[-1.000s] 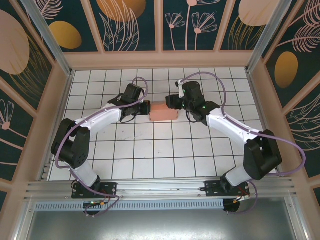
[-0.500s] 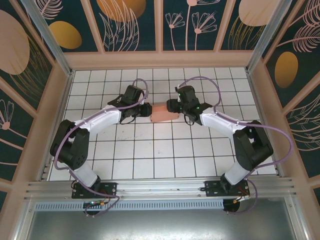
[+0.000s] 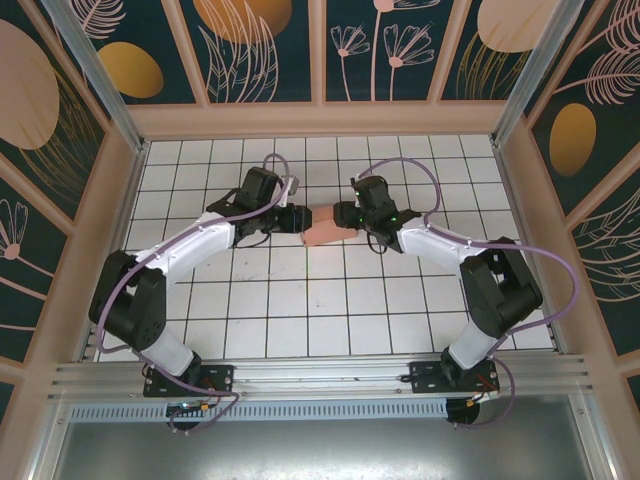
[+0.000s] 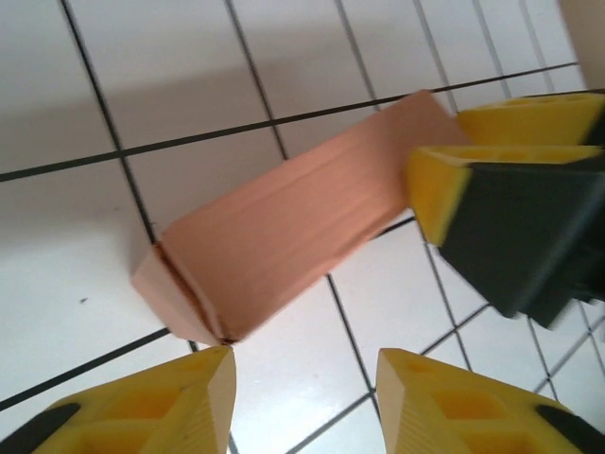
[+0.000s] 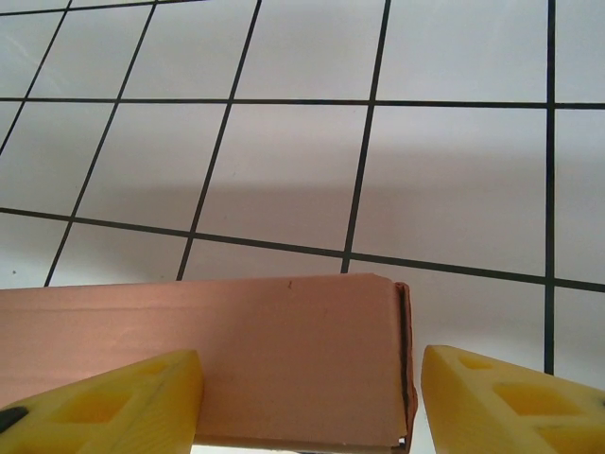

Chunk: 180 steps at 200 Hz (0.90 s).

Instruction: Fold the paper box

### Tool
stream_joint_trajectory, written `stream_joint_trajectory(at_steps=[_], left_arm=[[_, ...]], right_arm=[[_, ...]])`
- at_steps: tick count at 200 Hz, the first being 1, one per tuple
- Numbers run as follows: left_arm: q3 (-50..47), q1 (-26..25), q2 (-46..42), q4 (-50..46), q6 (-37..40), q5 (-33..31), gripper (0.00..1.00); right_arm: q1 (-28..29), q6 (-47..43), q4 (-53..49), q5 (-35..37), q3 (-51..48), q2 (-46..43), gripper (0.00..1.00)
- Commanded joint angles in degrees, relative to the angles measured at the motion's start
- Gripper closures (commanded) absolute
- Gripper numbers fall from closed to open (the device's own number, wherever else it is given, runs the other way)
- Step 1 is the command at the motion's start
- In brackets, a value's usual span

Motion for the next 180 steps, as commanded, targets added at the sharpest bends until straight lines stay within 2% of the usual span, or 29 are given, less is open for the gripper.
stream_joint_trajectory(at_steps=[1, 25, 53, 73, 130, 153, 180], left_arm=[[-1.9, 1.2, -3.6, 6.3, -3.4, 6.0, 0.50], [-2.4, 2.4, -3.7, 8.6, -6.3, 3.1, 0.41], [-1.8, 2.8, -1.1, 7.7, -7.8, -0.6, 0.38], [-1.7, 2.9, 1.3, 6.8, -8.2, -0.2, 0.39], [-5.4, 2.8, 4.9, 5.5, -6.0, 1.1, 0.61], [-8.1, 2.8, 6.4, 5.8, -5.4, 0.1, 0.79], [-8.7, 2.8, 8.5, 6.4, -5.2, -0.2, 0.77]], right_arm=[[0.4, 0.6, -0.9, 1.8, -2.2, 0.8, 0.37], [0.4, 0.9, -1.0, 1.3, -3.4, 0.1, 0.38], [0.4, 1.2, -0.4, 1.0, -4.9, -1.0, 0.38], [0.4, 1.1, -0.4, 1.1, -5.3, -1.3, 0.38], [0.2, 0.8, -0.2, 0.1, -4.2, -0.7, 0.38], [-0.3, 0.8, 0.1, -1.5, -3.5, -1.0, 0.38], [-1.0, 1.5, 3.0, -5.0, -3.4, -3.6, 0.39]])
